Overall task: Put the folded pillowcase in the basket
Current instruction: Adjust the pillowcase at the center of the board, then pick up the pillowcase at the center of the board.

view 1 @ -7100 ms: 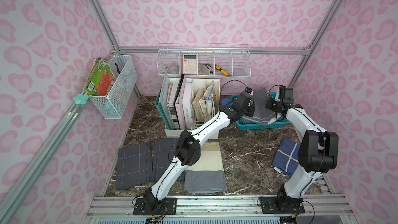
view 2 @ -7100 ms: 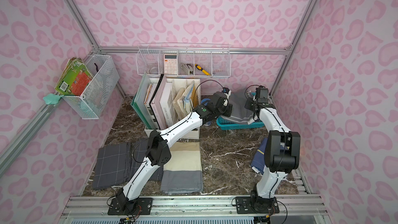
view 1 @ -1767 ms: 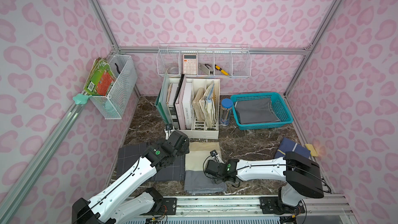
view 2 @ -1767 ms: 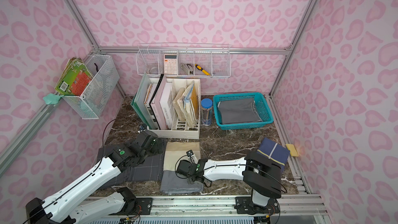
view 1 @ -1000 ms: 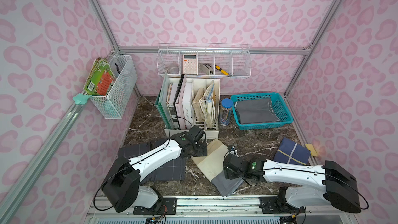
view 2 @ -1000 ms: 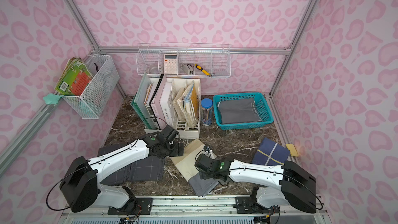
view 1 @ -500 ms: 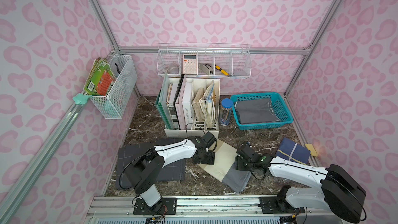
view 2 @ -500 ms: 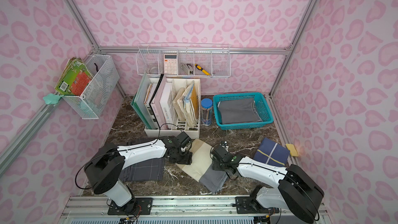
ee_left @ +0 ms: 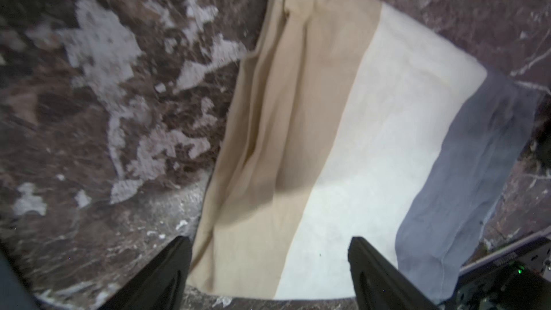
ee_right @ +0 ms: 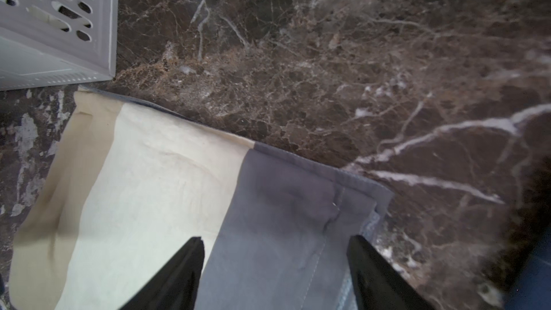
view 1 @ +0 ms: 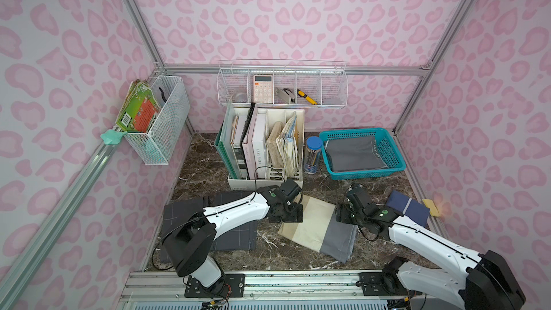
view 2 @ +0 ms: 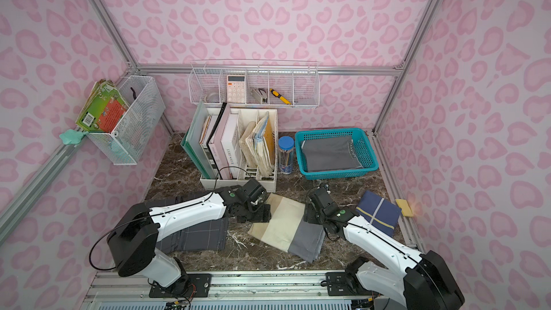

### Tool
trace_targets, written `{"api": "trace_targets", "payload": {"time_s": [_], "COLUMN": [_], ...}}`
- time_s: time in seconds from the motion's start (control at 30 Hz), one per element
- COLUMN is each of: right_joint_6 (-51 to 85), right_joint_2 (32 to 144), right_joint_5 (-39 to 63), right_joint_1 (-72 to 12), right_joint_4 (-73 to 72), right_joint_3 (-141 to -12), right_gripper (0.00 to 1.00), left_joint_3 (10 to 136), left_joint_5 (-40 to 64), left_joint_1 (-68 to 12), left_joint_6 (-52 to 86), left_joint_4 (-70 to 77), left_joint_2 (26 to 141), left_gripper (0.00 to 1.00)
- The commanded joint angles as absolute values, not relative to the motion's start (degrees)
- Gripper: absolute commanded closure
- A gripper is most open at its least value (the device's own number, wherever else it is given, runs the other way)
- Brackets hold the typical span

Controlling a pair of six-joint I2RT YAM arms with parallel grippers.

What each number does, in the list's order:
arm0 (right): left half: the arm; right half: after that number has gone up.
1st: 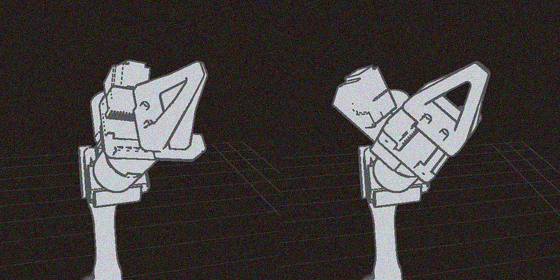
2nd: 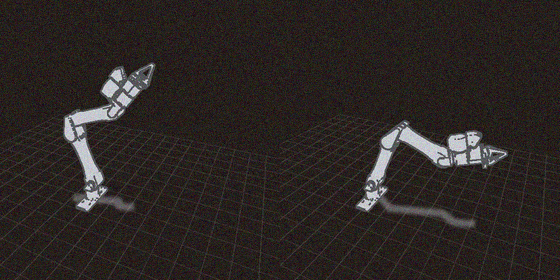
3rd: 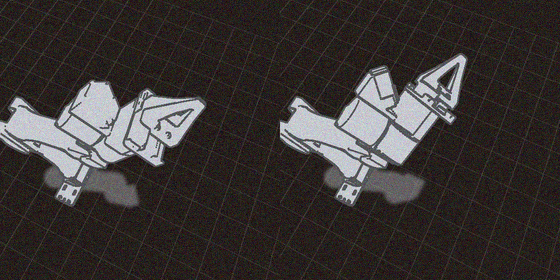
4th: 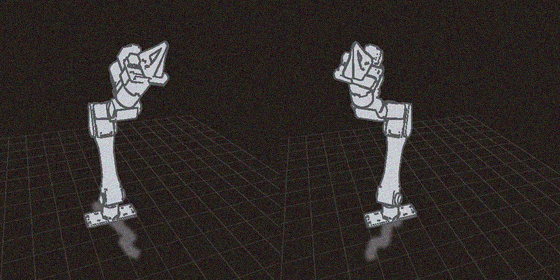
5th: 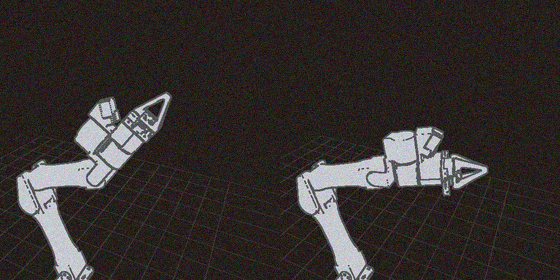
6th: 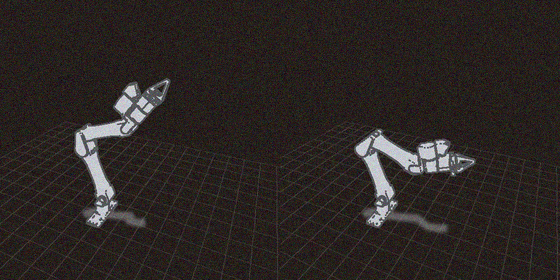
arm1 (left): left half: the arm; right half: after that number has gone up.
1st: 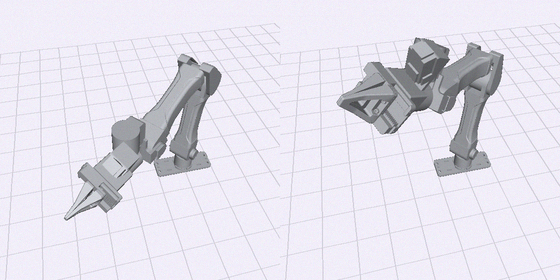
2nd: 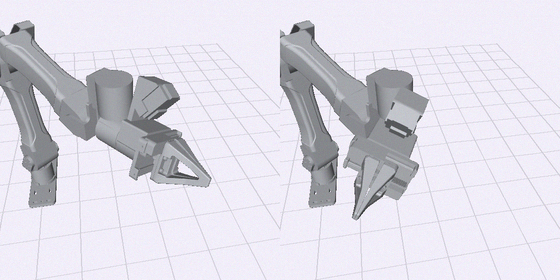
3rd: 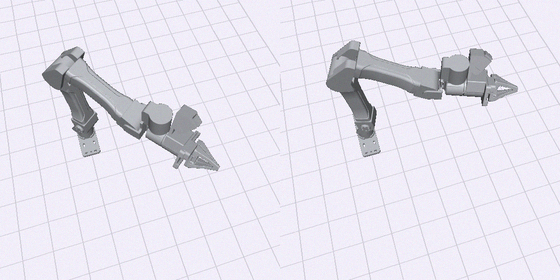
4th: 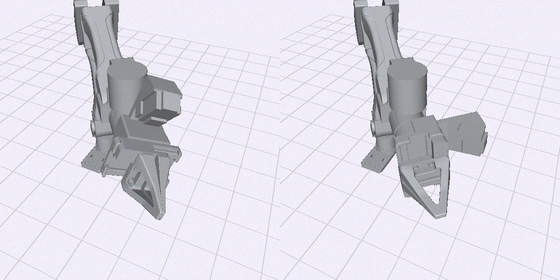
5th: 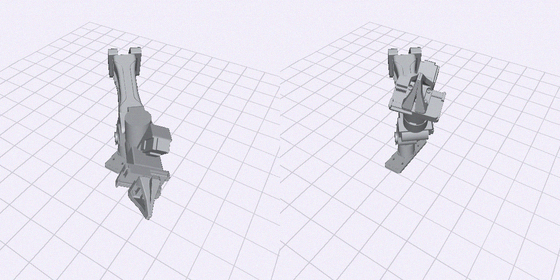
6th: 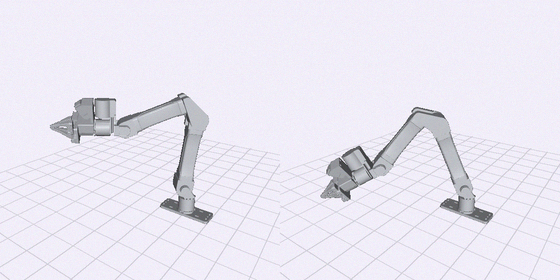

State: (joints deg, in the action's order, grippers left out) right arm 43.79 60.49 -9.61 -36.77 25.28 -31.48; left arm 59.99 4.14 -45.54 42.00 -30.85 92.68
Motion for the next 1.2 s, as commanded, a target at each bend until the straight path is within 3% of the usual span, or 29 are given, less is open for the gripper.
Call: {"api": "trace_targets", "payload": {"time_s": [0.0,0.37,0.73,1.0,1.17], "right_joint_6": [48.4,55.3,56.5,56.3,55.7], "right_joint_2": [57.3,51.3,57.2,56.7,55.4], "right_joint_5": [-9.1,-5.0,-2.4,-4.9,-7.9], "right_joint_1": [-37.5,-41.0,-42.8,-42.9,-42.8], "right_joint_4": [30.7,29.7,21.3,23.1,26.2], "right_joint_3": [-28.9,-21.2,-18.2,-18.6,-20.2], "right_gripper": [0.21,0.24,0.37,0.67,0.88], "left_joint_3": [61.6,63.3,63.3,63.3,62.4], "left_joint_5": [5.3,11.6,12.8,10.8,8.4], "left_joint_1": [-43.3,-41.0,-44.0,-47.1,-48.6], "left_joint_6": [39.3,37.5,38.0,39.6,40.7], "left_joint_4": [-32.6,-30.0,-28.2,-27.3,-27.1], "left_joint_2": [94.8,101.5,105.9,106.1,104.0], "left_gripper": [0.11,0.13,0.36,0.64,0.76]}}
